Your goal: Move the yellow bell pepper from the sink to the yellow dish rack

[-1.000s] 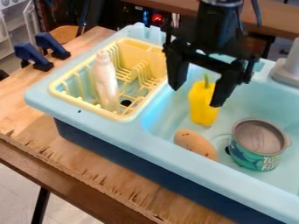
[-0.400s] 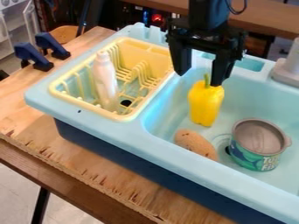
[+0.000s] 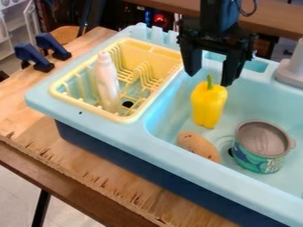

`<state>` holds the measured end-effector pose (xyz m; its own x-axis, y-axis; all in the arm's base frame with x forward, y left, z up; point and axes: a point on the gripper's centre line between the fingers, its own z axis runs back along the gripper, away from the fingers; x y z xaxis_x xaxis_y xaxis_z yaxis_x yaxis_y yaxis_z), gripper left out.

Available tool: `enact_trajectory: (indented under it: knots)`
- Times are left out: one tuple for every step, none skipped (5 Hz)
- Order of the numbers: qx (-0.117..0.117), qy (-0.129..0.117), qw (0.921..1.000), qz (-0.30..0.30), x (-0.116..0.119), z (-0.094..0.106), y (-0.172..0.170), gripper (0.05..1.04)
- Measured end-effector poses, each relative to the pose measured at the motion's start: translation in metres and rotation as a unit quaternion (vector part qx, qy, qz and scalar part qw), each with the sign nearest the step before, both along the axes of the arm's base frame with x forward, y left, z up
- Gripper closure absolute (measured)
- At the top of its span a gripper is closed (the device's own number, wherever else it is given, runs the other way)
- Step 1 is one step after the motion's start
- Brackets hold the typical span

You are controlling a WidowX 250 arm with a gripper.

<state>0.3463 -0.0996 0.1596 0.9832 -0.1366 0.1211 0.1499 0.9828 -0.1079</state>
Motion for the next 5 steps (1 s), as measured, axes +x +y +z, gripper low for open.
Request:
enact_trajectory:
  knots:
    - [0.003,0.0,1.0,-0.006,0.007,-0.001,-0.007,0.083]
    - [0.01,0.013,0.9999,0.0,0.008,-0.007,-0.007,0.137]
    - [0.02,0.033,0.9992,0.013,0.005,-0.013,-0.006,0.38]
    - [0.023,0.045,0.9986,0.014,0.006,-0.017,-0.008,0.622]
    - [0.025,0.051,0.9983,0.017,0.006,-0.016,-0.005,0.824]
